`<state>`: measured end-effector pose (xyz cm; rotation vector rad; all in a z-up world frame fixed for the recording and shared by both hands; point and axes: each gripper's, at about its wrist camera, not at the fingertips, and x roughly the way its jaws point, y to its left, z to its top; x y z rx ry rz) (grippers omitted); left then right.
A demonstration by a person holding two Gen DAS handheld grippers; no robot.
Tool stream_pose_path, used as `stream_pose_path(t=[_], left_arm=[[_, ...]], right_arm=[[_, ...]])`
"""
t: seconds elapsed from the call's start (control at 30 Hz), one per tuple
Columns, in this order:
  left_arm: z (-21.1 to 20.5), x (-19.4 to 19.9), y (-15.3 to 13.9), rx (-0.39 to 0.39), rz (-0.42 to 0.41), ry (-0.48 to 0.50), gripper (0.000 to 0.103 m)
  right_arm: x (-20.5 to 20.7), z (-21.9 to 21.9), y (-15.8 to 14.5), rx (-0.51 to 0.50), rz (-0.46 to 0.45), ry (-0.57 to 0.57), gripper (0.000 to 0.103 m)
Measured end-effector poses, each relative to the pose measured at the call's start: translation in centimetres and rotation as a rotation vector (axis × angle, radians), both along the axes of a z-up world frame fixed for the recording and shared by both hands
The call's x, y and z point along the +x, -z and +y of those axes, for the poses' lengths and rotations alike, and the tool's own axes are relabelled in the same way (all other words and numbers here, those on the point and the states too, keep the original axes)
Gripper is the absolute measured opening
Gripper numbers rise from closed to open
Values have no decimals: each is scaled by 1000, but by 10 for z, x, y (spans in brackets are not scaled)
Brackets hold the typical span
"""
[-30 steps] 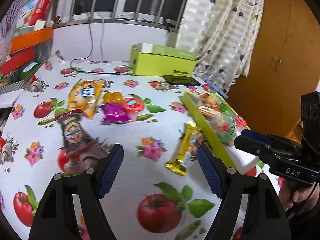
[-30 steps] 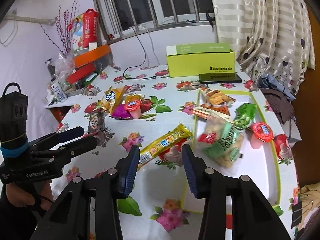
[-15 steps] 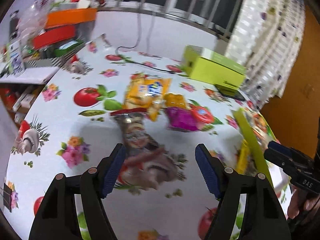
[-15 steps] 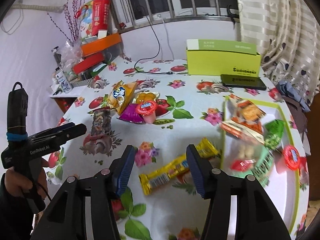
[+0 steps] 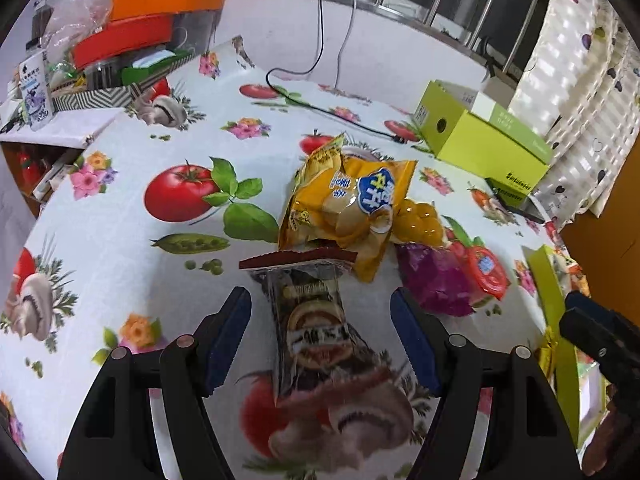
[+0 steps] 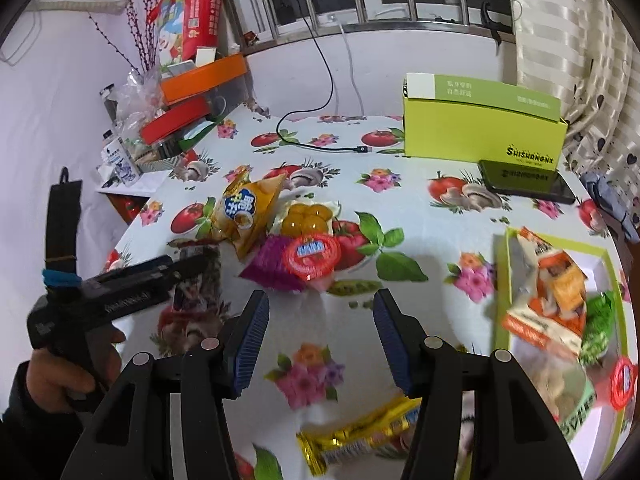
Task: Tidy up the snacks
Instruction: 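Grasp the brown-wrapped snack with the left tool while the right tool grasps another red jelly cup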
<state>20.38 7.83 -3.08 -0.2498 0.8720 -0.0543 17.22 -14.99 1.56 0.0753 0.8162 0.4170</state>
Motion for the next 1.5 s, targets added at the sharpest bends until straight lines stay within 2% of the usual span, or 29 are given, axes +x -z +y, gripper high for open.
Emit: stream_pose_path(t=[0.07,0.13,0.2,0.8,0.87,0.93,1.2,1.5], left_arm=[[-1,5,5,14,12,-6,64],[0,9,10,25,30,-11,44],[2,9,12,34,24,-15,38],[11,-2,12,21,12,35,36],[10,-3,12,19,11,43,36],[8,-3,12,16,12,50,36],[3,-14,5,7,6,63,36],[-23,-41,-21,2,-37,131,36]], right_arm=[[8,4,0,-1,3,3,54],[15,8,1,0,11,10,54],[22,12,4,-4,25,15,54],[65,44,40,-102,90,23,54],[66,45,41,-91,82,15,46],[66,46,41,-97,70,11,45],[50,35,30,-55,34,5,44],[-2,8,7,12,-14,-2,44]])
